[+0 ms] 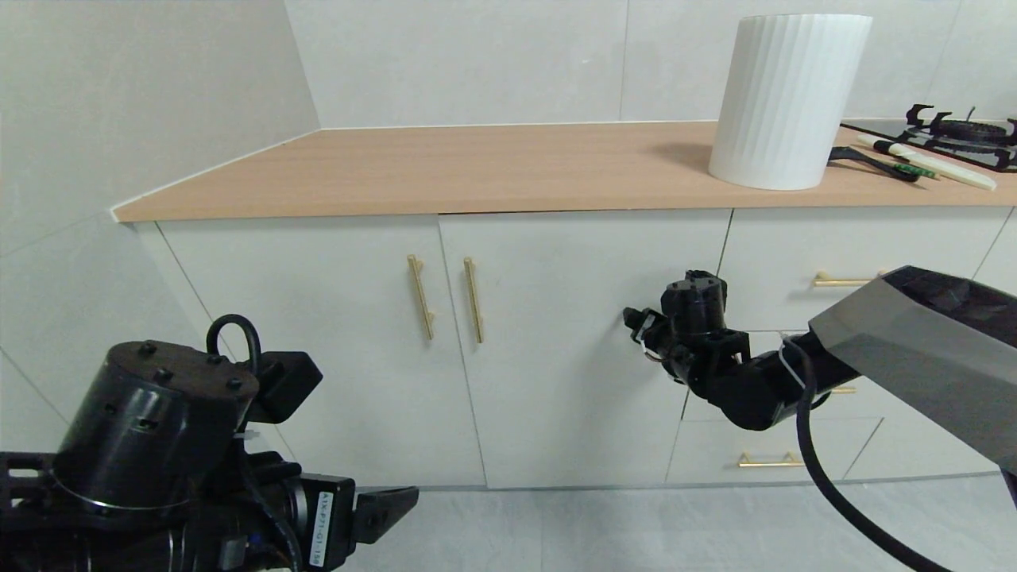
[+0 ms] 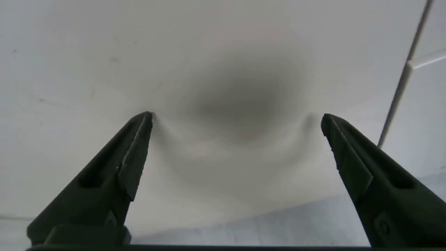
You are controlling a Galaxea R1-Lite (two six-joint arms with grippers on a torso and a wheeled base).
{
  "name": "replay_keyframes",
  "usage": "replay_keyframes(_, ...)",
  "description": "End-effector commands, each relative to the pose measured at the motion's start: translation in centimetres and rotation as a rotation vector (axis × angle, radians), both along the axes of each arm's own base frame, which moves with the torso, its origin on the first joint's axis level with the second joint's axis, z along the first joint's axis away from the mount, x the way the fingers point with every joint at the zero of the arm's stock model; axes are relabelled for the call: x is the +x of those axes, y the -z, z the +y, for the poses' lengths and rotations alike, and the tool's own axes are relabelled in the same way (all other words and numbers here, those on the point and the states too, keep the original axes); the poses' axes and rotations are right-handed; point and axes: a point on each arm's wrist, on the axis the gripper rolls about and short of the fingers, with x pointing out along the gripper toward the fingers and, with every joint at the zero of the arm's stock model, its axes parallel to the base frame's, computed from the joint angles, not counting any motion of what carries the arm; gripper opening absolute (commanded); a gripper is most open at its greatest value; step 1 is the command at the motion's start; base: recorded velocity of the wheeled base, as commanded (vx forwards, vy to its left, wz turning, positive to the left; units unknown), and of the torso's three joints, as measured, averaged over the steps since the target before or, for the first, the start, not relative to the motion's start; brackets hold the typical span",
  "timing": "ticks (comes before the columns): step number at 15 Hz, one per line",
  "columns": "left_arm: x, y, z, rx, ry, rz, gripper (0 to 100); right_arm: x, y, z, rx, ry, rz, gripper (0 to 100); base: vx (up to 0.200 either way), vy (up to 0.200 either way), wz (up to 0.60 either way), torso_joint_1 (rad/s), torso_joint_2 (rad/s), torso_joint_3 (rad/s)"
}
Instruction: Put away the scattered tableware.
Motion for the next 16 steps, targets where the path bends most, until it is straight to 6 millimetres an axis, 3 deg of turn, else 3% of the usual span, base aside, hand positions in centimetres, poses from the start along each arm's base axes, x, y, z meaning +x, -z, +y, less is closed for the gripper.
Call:
replay_keyframes(1, 0.0, 0.1, 0.0, 0.001, -0.001, 0.003, 100, 0.0, 0.0, 0.0, 0.000, 0.000, 0.000, 100, 0.000, 0.000, 0.00, 0.000, 0.00, 0.000)
replay_keyframes(9, 0.0, 0.0, 0.0, 0.000, -0.001, 0.002, 100, -0.4, -0.6, -0.2, -0.001, 0.017, -0.017, 100, 0.000, 0.000, 0.00, 0.000, 0.00, 0.000)
replay_keyframes(10, 0.0, 0.0, 0.0, -0.001, -0.001, 0.000, 100, -1.5, -1.1, -0.4, -0.003, -0.007, -0.001, 100, 0.000, 0.000, 0.00, 0.000, 0.00, 0.000)
replay_keyframes(12, 0.0, 0.0, 0.0, -0.001, -0.001, 0.000, 100, -6.2, -3.3, -1.1, 0.051, -0.258, 0.054, 100, 0.000, 0.000, 0.00, 0.000, 0.00, 0.000)
replay_keyframes(13, 0.0, 0.0, 0.0, -0.001, -0.001, 0.000, 100, -6.2, -3.3, -1.1, 0.051, -0.258, 0.054, 100, 0.000, 0.000, 0.00, 0.000, 0.00, 0.000)
replay_keyframes(14, -0.1, -0.1, 0.0, -0.004, -0.001, -0.004, 100, -9.8, -4.8, -2.8, 0.053, -0.495, 0.082, 100, 0.000, 0.000, 0.00, 0.000, 0.00, 0.000)
replay_keyframes(16, -0.2, -0.6, 0.2, -0.020, -0.009, -0.035, 100, -11.3, -5.9, -4.2, -0.021, -0.547, 0.063, 100, 0.000, 0.000, 0.00, 0.000, 0.00, 0.000)
